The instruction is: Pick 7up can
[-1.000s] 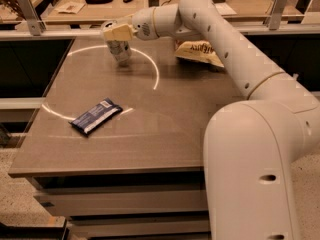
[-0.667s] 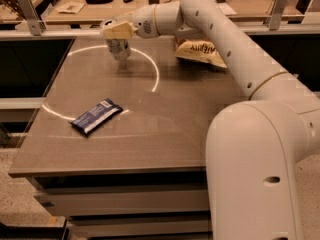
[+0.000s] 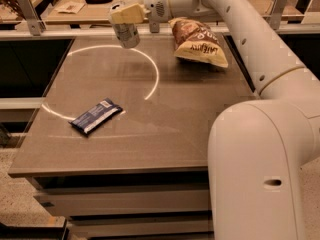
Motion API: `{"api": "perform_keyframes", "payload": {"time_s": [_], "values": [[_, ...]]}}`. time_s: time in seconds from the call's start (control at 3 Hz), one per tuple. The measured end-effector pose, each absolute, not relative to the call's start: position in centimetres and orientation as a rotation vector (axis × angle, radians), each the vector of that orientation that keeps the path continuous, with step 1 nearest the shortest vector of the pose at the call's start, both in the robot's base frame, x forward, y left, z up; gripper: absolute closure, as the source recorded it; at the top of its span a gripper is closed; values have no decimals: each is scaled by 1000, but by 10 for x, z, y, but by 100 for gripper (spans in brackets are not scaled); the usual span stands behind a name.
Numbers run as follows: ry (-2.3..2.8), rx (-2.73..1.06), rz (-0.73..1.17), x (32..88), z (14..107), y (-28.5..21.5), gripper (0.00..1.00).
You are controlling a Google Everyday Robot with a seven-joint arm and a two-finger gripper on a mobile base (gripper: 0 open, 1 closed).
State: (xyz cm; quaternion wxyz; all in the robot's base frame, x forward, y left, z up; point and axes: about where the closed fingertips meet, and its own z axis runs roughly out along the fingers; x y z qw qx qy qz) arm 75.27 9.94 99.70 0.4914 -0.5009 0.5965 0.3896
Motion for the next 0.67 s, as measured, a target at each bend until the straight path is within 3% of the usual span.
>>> {"api": "perform_keyframes", "payload": {"time_s": [0.67], "values": [[1404,-1143,1006,743,1028,68,100]]}}
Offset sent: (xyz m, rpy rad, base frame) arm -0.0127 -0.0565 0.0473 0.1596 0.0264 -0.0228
